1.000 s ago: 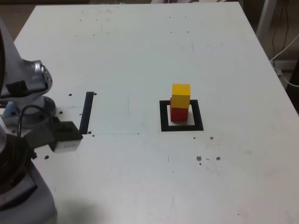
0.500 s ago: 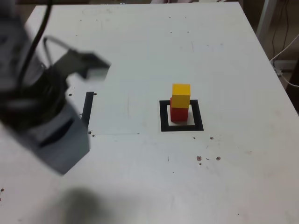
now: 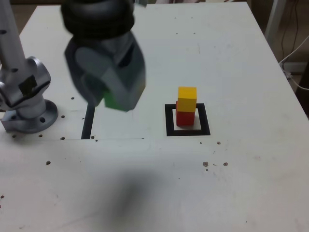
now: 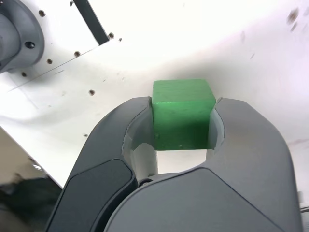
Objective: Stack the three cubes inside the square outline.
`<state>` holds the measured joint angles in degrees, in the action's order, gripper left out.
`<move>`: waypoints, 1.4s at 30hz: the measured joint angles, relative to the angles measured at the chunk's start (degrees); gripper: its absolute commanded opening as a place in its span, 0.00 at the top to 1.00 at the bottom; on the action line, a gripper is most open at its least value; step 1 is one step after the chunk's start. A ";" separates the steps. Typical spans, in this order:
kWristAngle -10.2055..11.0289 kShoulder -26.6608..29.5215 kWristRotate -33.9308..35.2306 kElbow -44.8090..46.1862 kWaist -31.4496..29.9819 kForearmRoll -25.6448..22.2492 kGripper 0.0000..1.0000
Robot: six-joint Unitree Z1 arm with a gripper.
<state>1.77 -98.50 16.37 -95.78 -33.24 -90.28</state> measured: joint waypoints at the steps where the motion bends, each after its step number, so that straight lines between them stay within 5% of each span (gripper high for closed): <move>1: -0.05 0.01 -0.17 -0.40 0.96 0.07 0.72; 19: -0.69 -6.76 -9.49 -5.97 20.42 1.79 0.71; 42: -2.26 -15.00 -15.95 -10.97 27.70 2.44 0.71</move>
<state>-0.49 -113.50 0.42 -106.75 -5.53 -87.84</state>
